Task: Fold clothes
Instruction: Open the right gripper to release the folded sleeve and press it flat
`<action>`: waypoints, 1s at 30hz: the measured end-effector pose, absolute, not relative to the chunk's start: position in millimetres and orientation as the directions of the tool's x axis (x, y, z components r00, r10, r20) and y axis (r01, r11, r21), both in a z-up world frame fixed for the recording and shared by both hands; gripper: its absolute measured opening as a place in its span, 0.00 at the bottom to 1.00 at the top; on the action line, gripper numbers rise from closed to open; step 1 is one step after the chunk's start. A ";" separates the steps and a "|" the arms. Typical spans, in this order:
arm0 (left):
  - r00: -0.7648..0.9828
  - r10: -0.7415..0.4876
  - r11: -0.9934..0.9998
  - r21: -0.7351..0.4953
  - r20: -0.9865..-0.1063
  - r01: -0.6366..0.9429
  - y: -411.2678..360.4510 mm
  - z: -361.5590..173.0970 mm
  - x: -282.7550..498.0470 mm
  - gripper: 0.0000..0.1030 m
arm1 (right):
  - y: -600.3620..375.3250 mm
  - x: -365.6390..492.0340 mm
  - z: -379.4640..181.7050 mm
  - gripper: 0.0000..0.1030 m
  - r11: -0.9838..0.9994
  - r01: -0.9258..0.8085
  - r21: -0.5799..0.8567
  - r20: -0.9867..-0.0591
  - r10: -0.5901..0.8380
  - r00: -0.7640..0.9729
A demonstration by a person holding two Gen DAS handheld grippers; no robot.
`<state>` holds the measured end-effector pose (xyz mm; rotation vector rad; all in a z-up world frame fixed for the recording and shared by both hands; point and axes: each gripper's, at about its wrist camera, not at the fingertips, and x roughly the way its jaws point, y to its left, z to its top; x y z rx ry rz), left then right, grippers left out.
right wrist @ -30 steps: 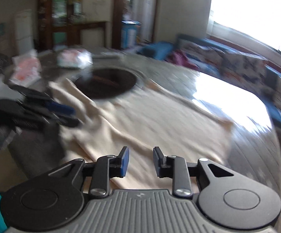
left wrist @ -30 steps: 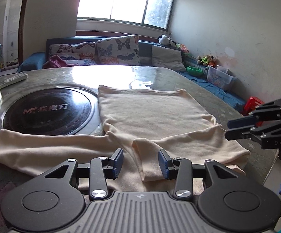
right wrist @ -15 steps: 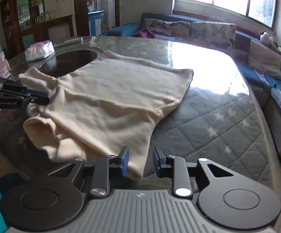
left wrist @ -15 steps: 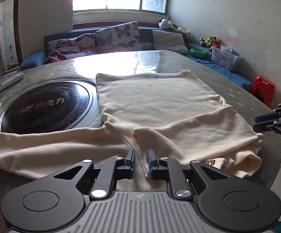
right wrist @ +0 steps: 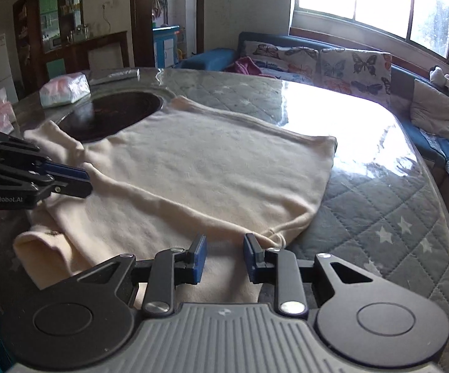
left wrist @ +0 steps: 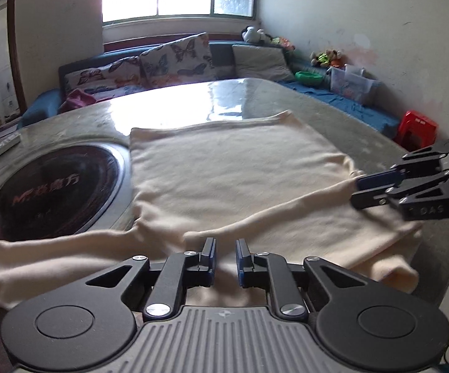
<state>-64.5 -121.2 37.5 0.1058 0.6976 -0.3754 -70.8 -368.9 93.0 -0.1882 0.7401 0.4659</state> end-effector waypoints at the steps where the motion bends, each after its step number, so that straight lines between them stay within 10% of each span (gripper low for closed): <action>1: 0.704 -0.301 0.929 -0.033 -0.643 0.368 -115.9 38.5 -66.3 0.14 | -369.7 -70.8 93.2 0.24 0.882 -0.472 -0.002 -0.687 0.342 0.641; 30: 0.699 -0.345 0.926 -0.106 -0.626 0.362 -89.3 43.5 -98.3 0.17 | -270.1 -75.7 110.1 0.24 0.672 -0.741 -0.008 -0.684 0.536 0.494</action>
